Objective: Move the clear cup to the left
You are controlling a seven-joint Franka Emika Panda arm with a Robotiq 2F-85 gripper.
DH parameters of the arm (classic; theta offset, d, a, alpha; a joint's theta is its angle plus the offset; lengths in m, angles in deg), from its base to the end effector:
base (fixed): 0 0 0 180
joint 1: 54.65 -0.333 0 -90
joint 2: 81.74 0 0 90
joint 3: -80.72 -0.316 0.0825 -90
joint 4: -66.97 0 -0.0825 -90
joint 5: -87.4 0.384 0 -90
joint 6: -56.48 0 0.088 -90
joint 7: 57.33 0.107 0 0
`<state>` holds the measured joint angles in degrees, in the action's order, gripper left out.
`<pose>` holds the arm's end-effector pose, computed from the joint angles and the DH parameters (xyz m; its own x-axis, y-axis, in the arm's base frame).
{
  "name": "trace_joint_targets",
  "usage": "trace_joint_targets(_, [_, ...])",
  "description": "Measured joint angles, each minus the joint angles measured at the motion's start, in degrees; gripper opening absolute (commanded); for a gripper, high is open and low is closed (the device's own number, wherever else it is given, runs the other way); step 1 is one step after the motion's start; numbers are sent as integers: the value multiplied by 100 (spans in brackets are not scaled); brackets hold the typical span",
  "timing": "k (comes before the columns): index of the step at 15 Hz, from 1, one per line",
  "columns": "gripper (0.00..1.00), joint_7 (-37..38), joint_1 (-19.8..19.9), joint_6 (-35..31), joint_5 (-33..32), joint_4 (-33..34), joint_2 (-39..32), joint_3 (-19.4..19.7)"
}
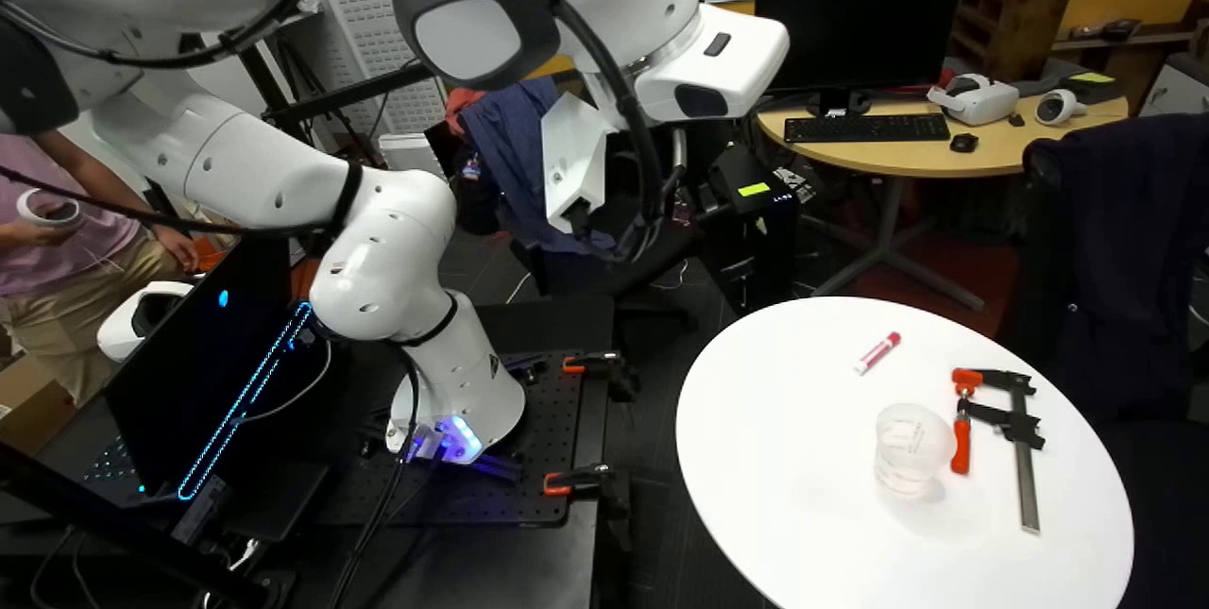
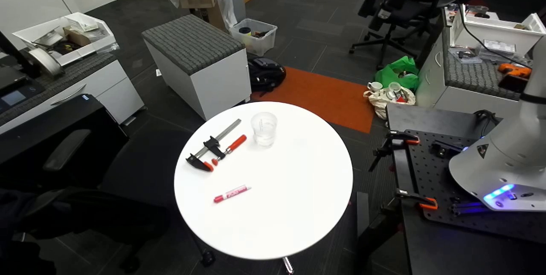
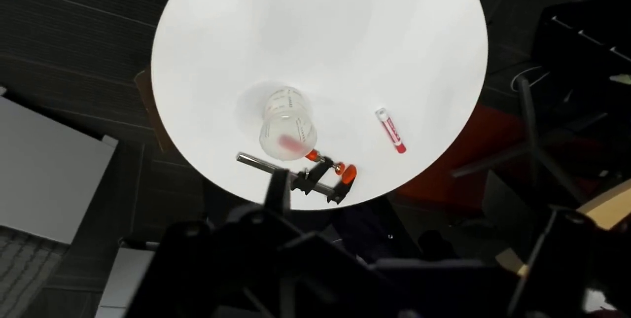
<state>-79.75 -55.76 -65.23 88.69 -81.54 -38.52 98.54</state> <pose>0.3395 -0.1099 0.5079 0.9404 0.1161 0.3197 0.1610 -0.9799 -0.1175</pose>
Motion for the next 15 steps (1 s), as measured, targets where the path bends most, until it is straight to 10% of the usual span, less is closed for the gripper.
trace_joint_targets(15, [100,-250,-424,-1753,345,422,-2267,-381])
